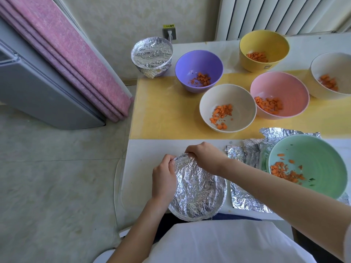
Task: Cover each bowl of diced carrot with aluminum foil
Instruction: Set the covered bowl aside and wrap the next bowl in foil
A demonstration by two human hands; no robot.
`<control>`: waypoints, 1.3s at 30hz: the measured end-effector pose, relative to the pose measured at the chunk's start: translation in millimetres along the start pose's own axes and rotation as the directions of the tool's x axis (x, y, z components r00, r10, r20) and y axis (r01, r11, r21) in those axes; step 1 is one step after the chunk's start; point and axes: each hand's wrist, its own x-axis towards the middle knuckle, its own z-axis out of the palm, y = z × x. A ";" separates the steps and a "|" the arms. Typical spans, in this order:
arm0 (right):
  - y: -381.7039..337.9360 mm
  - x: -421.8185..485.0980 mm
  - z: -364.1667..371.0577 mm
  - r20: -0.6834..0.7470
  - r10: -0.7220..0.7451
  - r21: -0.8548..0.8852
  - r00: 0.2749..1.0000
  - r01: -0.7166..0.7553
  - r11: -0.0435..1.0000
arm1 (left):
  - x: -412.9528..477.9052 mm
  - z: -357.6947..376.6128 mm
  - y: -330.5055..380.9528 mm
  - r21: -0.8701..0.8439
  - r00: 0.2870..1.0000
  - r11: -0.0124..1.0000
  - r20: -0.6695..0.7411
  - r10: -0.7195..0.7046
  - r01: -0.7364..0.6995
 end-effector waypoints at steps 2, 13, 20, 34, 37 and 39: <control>-0.8 1.3 -3.7 0.035 0.001 -0.052 0.999 0.001 0.999 | -0.2 1.1 0.0 0.009 1.000 1.000 -0.004 -0.003 0.003; -5.7 7.1 -5.4 0.067 -0.062 -0.055 0.996 0.066 0.996 | -1.9 2.9 3.4 0.003 0.999 1.000 -0.026 -0.023 0.023; -6.4 7.3 -3.0 0.079 -0.104 -0.044 0.991 0.108 0.993 | -2.5 4.4 7.7 0.004 1.000 1.000 -0.018 -0.005 0.005; -16.0 12.5 -3.1 0.119 -0.095 -0.154 0.988 0.113 0.982 | -5.2 1.3 10.3 -0.040 0.999 0.999 0.003 -0.037 0.037; -15.5 10.6 3.1 0.095 -0.118 -0.200 0.988 0.135 0.970 | -4.9 0.8 9.4 -0.026 0.999 0.999 0.010 -0.039 0.039; -11.7 9.9 7.2 0.083 -0.128 -0.150 0.988 0.139 0.979 | -4.2 0.1 8.7 -0.016 0.999 0.999 0.011 -0.031 0.031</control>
